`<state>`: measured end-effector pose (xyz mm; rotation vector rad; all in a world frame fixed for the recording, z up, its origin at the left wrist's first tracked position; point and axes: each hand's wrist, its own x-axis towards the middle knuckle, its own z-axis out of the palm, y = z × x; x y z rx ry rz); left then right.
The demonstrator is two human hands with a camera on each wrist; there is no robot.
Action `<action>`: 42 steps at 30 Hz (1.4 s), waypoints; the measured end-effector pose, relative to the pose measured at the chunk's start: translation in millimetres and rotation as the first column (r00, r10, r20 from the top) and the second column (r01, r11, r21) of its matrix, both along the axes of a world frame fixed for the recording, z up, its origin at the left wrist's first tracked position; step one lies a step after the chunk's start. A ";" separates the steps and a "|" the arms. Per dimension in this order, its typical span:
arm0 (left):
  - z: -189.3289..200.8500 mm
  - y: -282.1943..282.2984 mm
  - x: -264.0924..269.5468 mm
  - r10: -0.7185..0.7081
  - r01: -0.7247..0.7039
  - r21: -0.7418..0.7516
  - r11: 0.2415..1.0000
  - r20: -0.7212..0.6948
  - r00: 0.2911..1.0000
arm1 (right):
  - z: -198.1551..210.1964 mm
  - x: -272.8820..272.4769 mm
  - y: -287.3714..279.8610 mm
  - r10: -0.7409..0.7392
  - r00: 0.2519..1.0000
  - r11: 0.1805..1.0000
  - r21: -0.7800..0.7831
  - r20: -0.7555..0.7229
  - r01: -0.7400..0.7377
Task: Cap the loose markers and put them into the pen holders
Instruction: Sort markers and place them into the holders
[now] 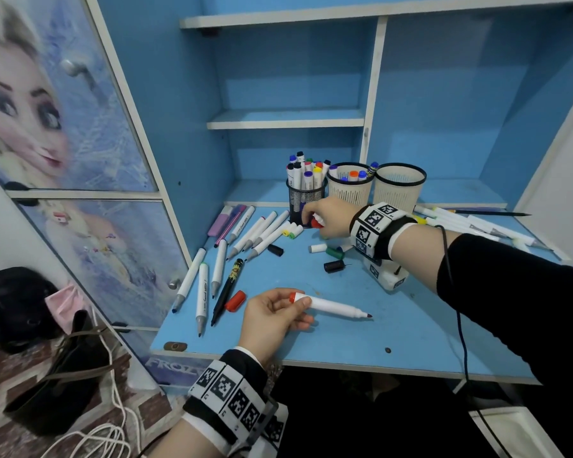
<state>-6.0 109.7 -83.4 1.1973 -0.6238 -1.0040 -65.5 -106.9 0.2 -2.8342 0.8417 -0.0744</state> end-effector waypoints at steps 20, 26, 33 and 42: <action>-0.1 0.9 0.0 0.004 -0.004 -0.016 1.000 0.011 1.000 | 28.3 -50.9 52.4 -0.551 0.560 0.712 0.698 0.619 -0.071; -0.4 1.4 0.8 0.002 -0.002 -0.034 0.999 -0.007 1.000 | 11.7 -113.6 86.9 -0.780 0.438 0.416 0.893 0.446 -0.170; -4.2 1.2 1.0 0.004 -0.005 -0.044 0.999 -0.017 1.000 | -30.3 -158.7 118.9 -0.914 0.268 0.242 0.939 0.305 -0.243; -0.1 3.1 -1.2 0.008 -0.008 -0.043 0.999 0.008 1.000 | -70.8 -160.0 148.5 -0.942 0.218 0.177 0.928 0.257 -0.327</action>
